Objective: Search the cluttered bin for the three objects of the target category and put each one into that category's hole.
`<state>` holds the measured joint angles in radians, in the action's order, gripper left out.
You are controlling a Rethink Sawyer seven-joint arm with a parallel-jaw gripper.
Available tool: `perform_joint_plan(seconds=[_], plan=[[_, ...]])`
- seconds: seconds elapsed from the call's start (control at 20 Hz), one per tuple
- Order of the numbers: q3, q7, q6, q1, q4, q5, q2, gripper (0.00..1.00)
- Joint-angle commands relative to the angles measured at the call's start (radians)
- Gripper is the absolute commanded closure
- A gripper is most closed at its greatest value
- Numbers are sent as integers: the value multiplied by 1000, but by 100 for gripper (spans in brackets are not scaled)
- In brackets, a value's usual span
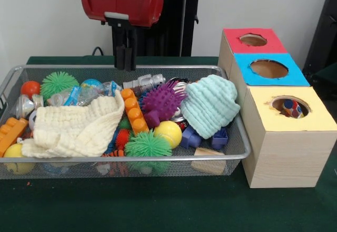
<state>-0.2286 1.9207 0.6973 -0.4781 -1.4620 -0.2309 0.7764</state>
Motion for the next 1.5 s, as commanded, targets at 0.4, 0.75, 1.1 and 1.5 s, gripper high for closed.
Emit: perform_joint_plan(seconds=[0.4,0.75,1.1,1.5], plan=[[-70,-81,46,-2,24,-22,-36,100],[-67,-80,45,-2,22,-25,-33,100],[-63,-78,48,1,23,-26,-30,100],[-228,-231,134,-46,-40,51,-113,100]])
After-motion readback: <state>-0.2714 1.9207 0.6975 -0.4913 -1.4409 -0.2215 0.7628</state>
